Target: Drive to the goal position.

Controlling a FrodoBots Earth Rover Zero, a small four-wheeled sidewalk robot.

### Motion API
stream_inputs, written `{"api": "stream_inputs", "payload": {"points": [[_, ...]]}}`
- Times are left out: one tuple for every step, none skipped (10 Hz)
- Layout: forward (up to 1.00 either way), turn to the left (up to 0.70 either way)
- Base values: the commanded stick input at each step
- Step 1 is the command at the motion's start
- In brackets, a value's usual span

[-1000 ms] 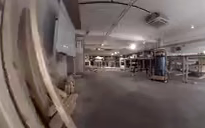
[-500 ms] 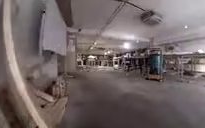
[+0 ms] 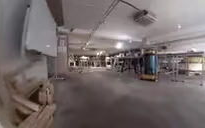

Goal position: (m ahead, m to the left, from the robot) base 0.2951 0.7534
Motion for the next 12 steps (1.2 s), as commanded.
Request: {"api": "stream_inputs", "payload": {"points": [[0.45, -0.27], [0.45, -0.27], [0.45, -0.27], [0.45, -0.27], [0.45, -0.27], [0.45, -0.27], [0.45, -0.27], [0.45, -0.27], [0.45, -0.27], [0.45, -0.27], [0.45, -0.04], [0.45, 0.00]]}}
